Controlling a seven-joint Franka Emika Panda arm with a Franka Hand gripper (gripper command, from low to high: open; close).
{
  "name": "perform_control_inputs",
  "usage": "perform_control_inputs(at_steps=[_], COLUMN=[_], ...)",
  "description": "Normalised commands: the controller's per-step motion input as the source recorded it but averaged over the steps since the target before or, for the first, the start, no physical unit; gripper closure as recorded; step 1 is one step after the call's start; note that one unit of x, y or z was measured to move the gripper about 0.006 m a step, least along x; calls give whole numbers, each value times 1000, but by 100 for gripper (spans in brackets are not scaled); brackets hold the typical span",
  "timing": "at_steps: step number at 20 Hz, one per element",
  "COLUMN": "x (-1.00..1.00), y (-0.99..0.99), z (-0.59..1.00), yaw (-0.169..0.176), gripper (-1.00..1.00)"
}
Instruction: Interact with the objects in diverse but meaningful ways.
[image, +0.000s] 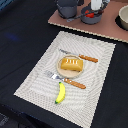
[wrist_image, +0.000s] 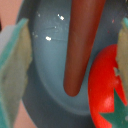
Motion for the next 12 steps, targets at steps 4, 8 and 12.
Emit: perform_control_inputs(at_steps=[4, 8, 12], x=[64, 155, 326], y=[380, 165, -400], z=[1000, 779, 178], yaw=[-34, -27, -2], gripper=[-100, -100, -100])
